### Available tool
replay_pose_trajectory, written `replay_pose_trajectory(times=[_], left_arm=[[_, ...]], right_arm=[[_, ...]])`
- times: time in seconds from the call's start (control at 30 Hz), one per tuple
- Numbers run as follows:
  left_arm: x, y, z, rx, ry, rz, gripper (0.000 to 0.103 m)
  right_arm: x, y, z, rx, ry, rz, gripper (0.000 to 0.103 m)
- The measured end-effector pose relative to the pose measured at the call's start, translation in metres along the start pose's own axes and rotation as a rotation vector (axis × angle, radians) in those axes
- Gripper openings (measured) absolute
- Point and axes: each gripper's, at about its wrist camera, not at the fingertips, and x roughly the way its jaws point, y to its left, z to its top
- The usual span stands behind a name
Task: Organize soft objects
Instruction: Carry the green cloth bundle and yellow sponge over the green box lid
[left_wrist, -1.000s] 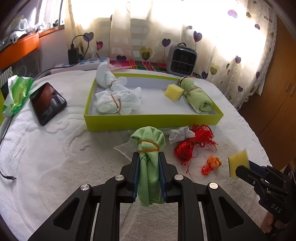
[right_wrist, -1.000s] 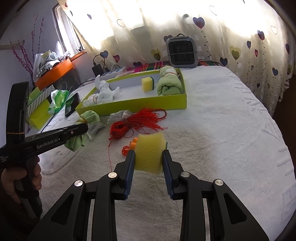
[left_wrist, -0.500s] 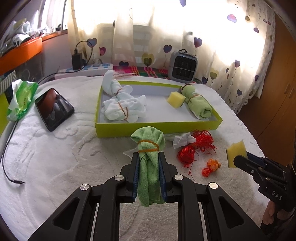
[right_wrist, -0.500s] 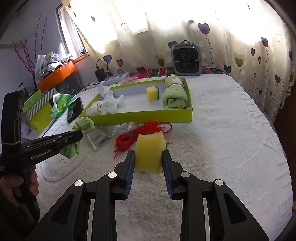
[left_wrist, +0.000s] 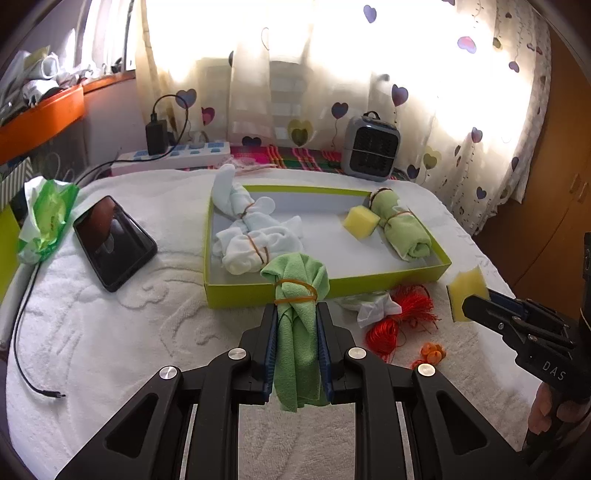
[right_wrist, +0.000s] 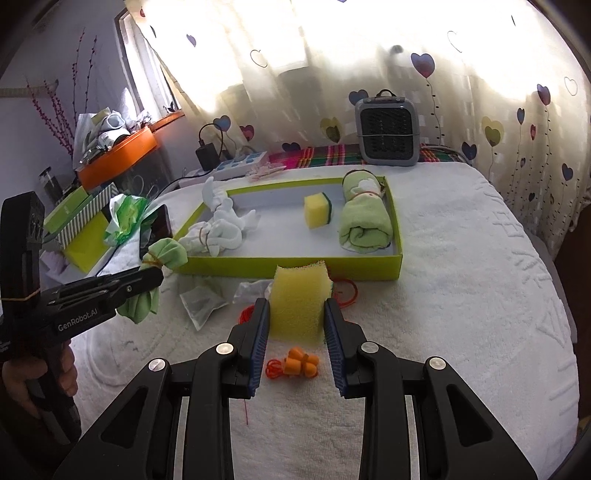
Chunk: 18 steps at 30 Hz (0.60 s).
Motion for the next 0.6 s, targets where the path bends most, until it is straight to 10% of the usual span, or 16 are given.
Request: replay_pose_trajectory(times=[0.6], left_arm=[[0.033,0.015,0.037,-0.018,0.008,-0.006,0.018]], right_arm=[[0.043,-0.003,0.041,-0.041,0.025,-0.006,0.031]])
